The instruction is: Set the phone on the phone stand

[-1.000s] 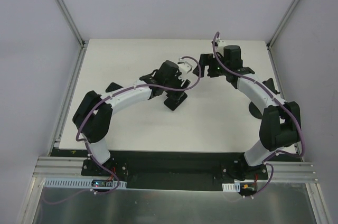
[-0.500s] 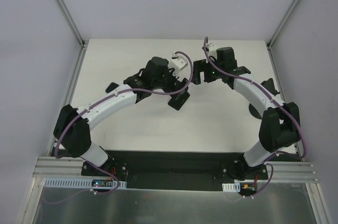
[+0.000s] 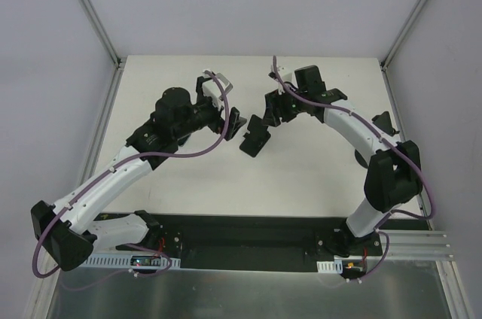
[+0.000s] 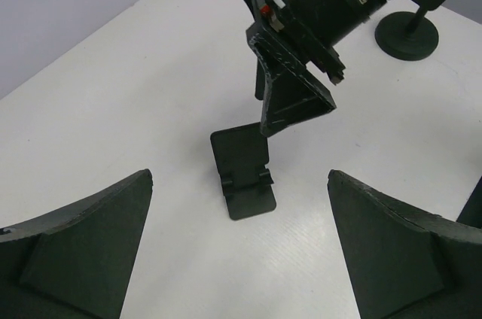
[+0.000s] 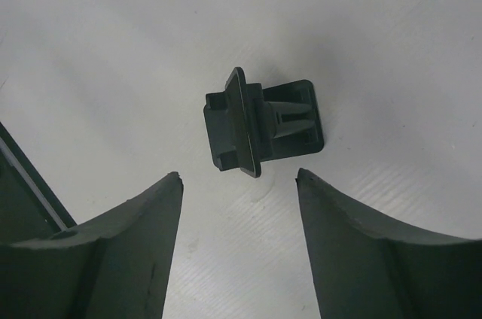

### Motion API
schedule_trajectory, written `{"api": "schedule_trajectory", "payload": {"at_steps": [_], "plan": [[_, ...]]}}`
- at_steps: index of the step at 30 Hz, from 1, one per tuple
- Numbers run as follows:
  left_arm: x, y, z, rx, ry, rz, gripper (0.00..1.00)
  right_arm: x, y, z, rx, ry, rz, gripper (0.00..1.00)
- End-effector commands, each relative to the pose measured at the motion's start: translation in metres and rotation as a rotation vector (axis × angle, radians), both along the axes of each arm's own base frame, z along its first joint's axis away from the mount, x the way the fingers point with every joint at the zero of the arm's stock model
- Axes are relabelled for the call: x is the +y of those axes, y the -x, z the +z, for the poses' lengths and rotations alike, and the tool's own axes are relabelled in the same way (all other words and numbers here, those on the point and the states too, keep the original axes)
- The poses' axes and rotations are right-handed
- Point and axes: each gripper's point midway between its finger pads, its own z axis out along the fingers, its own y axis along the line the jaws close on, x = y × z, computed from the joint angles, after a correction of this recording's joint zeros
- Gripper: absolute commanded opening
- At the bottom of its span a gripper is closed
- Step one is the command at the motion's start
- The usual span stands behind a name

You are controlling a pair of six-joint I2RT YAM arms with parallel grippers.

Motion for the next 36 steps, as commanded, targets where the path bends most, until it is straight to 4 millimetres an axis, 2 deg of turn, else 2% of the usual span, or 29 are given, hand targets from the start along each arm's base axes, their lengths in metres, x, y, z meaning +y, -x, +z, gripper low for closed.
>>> {"api": "schedule_trajectory", "payload": {"at_steps": [1, 2, 9, 14, 16, 20, 24, 27, 30, 36], "plan": [[0.003, 0.014, 0.008, -0.036, 0.04, -0.042, 0.98, 0.016, -0.01, 0.01, -0.042, -0.014, 0.025, 0.61], [0.005, 0.016, 0.003, -0.032, 0.034, -0.039, 0.99, 0.017, -0.009, 0.008, -0.04, -0.009, 0.033, 0.59], [0.015, 0.021, 0.016, -0.056, 0.066, -0.004, 0.99, 0.027, -0.014, -0.011, -0.025, 0.087, 0.052, 0.41], [0.014, 0.024, 0.018, -0.046, 0.082, -0.017, 0.99, 0.027, -0.019, -0.024, -0.004, 0.127, 0.044, 0.35], [0.014, 0.026, 0.019, -0.046, 0.088, -0.019, 0.99, 0.027, -0.021, -0.024, -0.004, 0.138, 0.042, 0.29], [0.013, 0.024, 0.018, -0.038, 0.089, -0.017, 0.99, 0.027, -0.022, -0.025, -0.001, 0.144, 0.042, 0.25], [0.011, 0.024, 0.014, -0.021, 0.089, -0.022, 0.99, 0.025, -0.024, -0.029, -0.011, 0.185, 0.035, 0.11], [0.009, 0.023, 0.012, -0.01, 0.087, -0.024, 0.99, 0.026, -0.023, -0.029, -0.019, 0.191, 0.047, 0.08], [0.008, 0.022, 0.01, -0.002, 0.088, -0.023, 0.99, 0.028, -0.022, -0.027, -0.018, 0.181, 0.051, 0.01], [0.009, 0.026, 0.015, 0.004, 0.11, -0.024, 0.99, 0.017, -0.032, -0.007, -0.041, 0.208, -0.043, 0.01]]}}
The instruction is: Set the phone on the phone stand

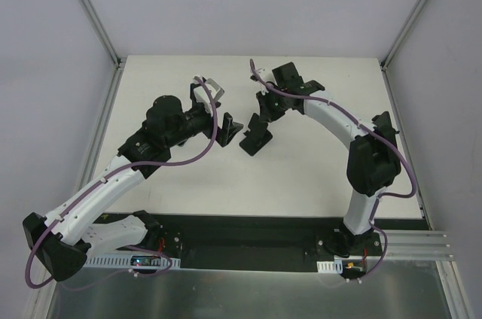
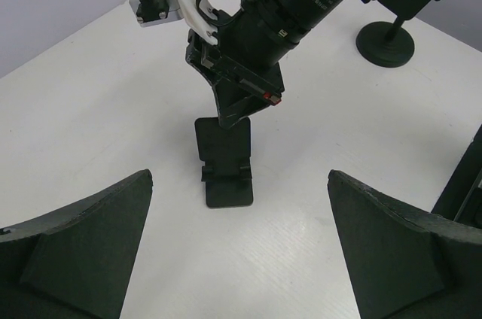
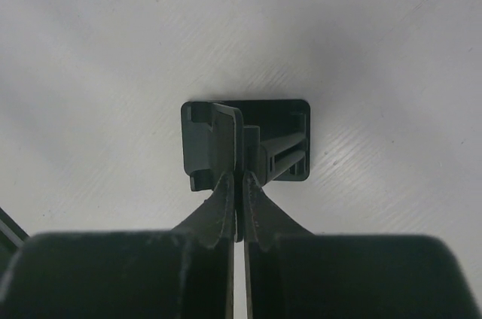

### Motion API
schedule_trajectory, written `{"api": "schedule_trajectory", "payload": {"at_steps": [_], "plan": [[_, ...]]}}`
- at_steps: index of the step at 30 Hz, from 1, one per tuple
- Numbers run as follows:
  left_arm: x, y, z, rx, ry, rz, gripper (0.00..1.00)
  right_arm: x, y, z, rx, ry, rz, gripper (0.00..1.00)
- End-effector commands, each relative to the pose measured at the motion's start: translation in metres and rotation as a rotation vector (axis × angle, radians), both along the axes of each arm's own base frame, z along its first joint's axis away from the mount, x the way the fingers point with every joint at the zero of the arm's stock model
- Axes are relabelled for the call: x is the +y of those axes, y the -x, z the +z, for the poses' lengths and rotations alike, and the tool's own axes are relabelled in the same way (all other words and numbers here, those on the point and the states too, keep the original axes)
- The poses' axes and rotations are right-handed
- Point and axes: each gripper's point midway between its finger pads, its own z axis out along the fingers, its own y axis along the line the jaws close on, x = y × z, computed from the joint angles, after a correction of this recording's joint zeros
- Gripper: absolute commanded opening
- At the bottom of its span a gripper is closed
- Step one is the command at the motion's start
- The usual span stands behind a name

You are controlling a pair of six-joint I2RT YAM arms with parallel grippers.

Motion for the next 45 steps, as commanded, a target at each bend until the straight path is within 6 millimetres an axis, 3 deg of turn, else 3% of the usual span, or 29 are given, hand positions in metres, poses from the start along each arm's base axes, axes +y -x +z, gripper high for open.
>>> {"api": "schedule_trajectory", "payload": {"at_steps": [1, 3, 7, 13, 16, 17, 23, 28, 31, 45], "plan": [[-0.001, 0.003, 0.018, -0.024, 0.059, -0.011, 0.99, -0.013, -0.013, 0.034, -0.074, 0.023, -0.091, 0.0], [-0.001, 0.004, 0.02, -0.003, 0.082, 0.001, 0.98, -0.029, -0.016, 0.037, -0.071, 0.024, -0.15, 0.0], [-0.002, 0.008, 0.026, 0.012, 0.115, -0.009, 0.98, -0.068, -0.022, 0.066, -0.097, 0.024, -0.276, 0.0], [-0.001, 0.009, 0.026, 0.021, 0.124, 0.003, 0.98, -0.148, -0.045, 0.112, -0.153, -0.027, -0.496, 0.0], [-0.001, 0.01, 0.025, 0.028, 0.126, 0.001, 0.98, -0.17, -0.05, 0.129, -0.172, -0.04, -0.525, 0.0], [-0.001, 0.009, 0.024, 0.029, 0.124, 0.002, 0.98, -0.188, -0.056, 0.14, -0.197, -0.046, -0.55, 0.0], [-0.005, 0.01, 0.018, 0.002, 0.087, 0.011, 0.99, -0.26, -0.078, 0.166, -0.25, -0.101, -0.67, 0.0], [-0.012, 0.013, 0.011, -0.013, 0.041, 0.013, 0.99, -0.314, -0.088, 0.166, -0.288, -0.043, -0.725, 0.0], [-0.014, 0.013, 0.008, -0.033, 0.012, 0.017, 0.99, -0.335, -0.091, 0.157, -0.277, -0.043, -0.747, 0.0], [-0.015, 0.01, -0.001, -0.041, -0.035, 0.039, 0.99, -0.37, -0.099, 0.089, -0.167, 0.013, -0.855, 0.01]]}}
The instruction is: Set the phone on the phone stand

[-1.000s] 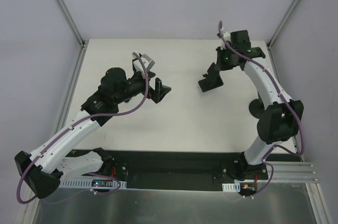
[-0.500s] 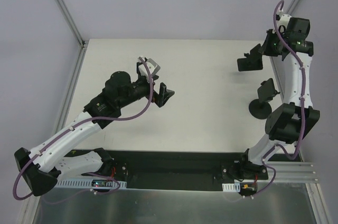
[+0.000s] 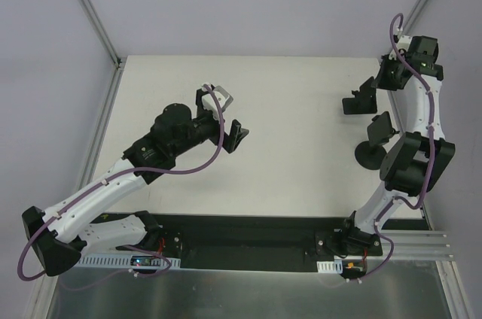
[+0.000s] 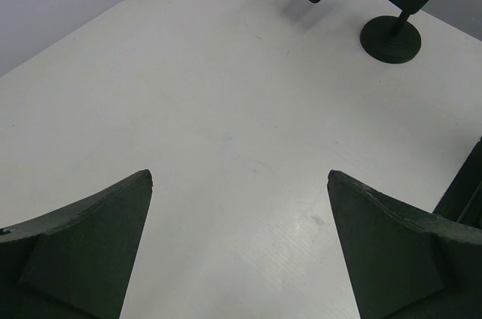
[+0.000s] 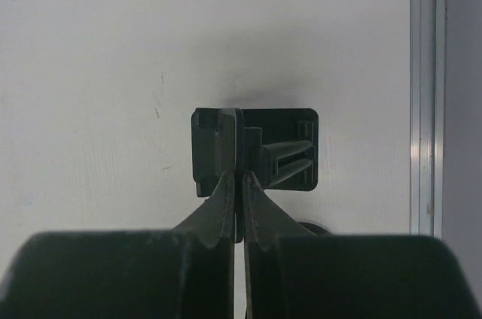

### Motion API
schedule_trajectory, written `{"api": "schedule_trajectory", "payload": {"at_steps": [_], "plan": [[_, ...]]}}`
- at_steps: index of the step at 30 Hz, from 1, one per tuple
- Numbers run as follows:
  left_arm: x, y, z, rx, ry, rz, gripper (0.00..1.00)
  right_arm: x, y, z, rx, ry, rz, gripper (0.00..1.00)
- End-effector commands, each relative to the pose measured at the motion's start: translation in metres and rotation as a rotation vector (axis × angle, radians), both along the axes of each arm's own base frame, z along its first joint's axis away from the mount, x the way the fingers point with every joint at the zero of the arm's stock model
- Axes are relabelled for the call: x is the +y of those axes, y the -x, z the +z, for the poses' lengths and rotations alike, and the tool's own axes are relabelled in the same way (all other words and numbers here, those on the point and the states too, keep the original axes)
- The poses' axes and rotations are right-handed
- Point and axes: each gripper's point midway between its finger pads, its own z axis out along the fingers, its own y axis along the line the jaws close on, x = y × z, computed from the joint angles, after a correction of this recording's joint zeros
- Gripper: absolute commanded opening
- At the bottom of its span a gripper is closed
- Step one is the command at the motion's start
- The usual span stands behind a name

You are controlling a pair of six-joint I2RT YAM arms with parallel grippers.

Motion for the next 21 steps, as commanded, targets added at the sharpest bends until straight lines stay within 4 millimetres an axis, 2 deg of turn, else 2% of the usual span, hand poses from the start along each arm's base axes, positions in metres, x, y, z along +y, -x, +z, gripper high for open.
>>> {"api": "schedule_trajectory", "payload": {"at_steps": [1, 9, 21], "plan": [[-0.001, -0.004, 0.001, -0.024, -0.008, 0.012, 0.99, -0.014, -0.01, -0.006, -0.033, 0.013, -0.025, 0.0], [-0.002, -0.005, -0.001, -0.022, -0.013, 0.013, 0.99, -0.025, -0.002, -0.039, 0.038, 0.04, -0.071, 0.0], [-0.002, -0.005, -0.001, -0.019, -0.01, 0.01, 0.99, -0.036, 0.001, -0.061, 0.062, 0.069, -0.058, 0.0]]}}
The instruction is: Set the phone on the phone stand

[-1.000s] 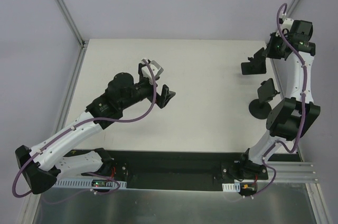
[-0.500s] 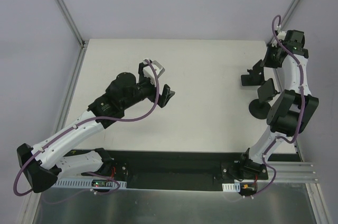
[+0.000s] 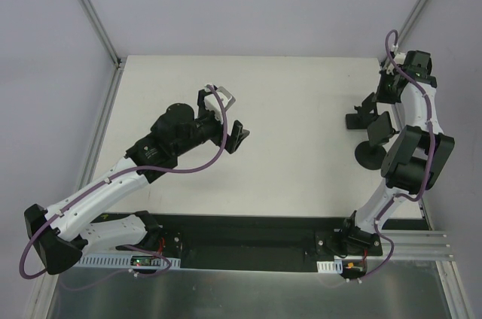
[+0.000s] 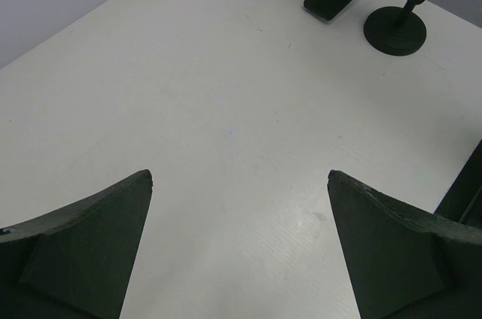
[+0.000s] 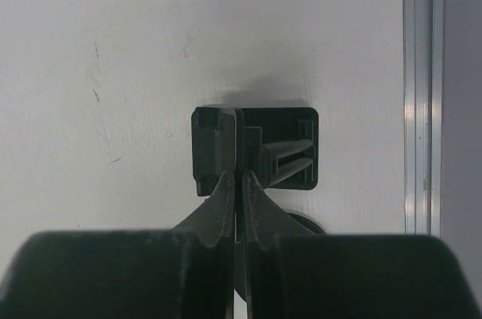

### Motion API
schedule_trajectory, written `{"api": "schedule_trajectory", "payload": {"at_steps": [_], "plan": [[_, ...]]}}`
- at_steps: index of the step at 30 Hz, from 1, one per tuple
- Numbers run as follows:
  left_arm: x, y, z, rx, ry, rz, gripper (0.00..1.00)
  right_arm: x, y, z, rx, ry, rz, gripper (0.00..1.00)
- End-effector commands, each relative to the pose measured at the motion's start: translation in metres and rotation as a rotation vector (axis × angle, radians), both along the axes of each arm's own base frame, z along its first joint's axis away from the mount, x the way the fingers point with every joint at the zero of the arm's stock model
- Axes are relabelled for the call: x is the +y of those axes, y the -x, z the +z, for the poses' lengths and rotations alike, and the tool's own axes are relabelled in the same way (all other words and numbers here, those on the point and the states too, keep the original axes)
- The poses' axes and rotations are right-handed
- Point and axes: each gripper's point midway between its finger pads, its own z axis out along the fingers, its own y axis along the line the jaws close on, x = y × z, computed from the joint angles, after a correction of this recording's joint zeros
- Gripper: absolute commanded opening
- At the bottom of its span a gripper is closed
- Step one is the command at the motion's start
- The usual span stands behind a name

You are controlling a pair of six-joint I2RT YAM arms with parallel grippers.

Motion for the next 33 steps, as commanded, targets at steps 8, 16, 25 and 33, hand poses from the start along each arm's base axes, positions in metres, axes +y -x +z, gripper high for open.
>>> {"api": "schedule_trajectory", "payload": {"at_steps": [8, 16, 25, 33], "plan": [[0.0, -0.002, 0.008, -0.029, 0.014, 0.009, 0.99, -0.015, -0.011, -0.007, -0.024, 0.041, -0.011, 0.04], [-0.002, -0.001, 0.007, -0.023, 0.018, 0.003, 0.99, -0.023, -0.01, 0.0, -0.013, 0.076, -0.045, 0.38], [-0.001, -0.002, 0.007, -0.022, 0.021, 0.014, 0.99, -0.026, -0.007, 0.066, -0.024, 0.267, -0.11, 0.63], [0.007, -0.015, 0.001, -0.01, 0.009, 0.099, 0.99, 0.029, 0.001, 0.149, -0.11, 0.453, -0.197, 0.83]]}}
